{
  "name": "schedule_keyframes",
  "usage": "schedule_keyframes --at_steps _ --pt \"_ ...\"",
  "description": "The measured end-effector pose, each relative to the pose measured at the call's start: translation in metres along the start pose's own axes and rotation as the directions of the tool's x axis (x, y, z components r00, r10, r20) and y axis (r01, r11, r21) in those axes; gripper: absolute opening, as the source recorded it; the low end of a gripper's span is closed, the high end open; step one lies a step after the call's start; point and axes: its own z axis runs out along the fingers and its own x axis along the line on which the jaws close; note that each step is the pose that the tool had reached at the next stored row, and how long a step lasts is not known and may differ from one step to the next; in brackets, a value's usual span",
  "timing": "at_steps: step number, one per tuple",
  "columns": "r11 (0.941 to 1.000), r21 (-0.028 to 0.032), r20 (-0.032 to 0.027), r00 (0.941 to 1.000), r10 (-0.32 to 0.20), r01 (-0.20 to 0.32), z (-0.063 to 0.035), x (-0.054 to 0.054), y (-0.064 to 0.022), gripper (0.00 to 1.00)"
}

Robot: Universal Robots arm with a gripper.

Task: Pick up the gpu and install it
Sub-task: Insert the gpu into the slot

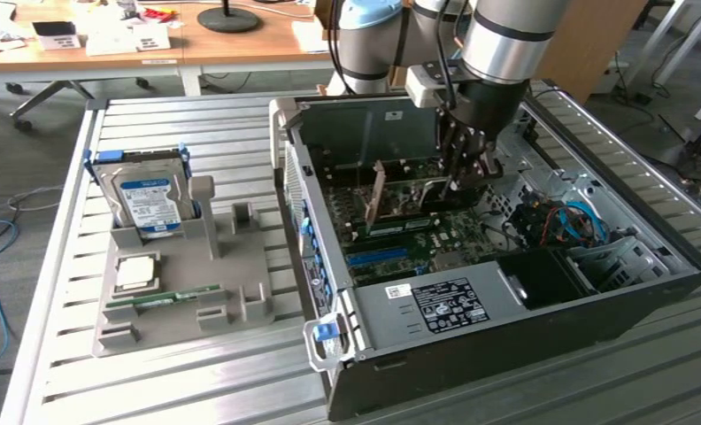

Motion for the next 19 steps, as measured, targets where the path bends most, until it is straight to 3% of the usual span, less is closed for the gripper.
schedule_keyframes --at_steps 19 --pt "1.0000 0.0001 0.0001 1.0000 0.000 0.000 0.0184 0.003 0.0116 0.27"
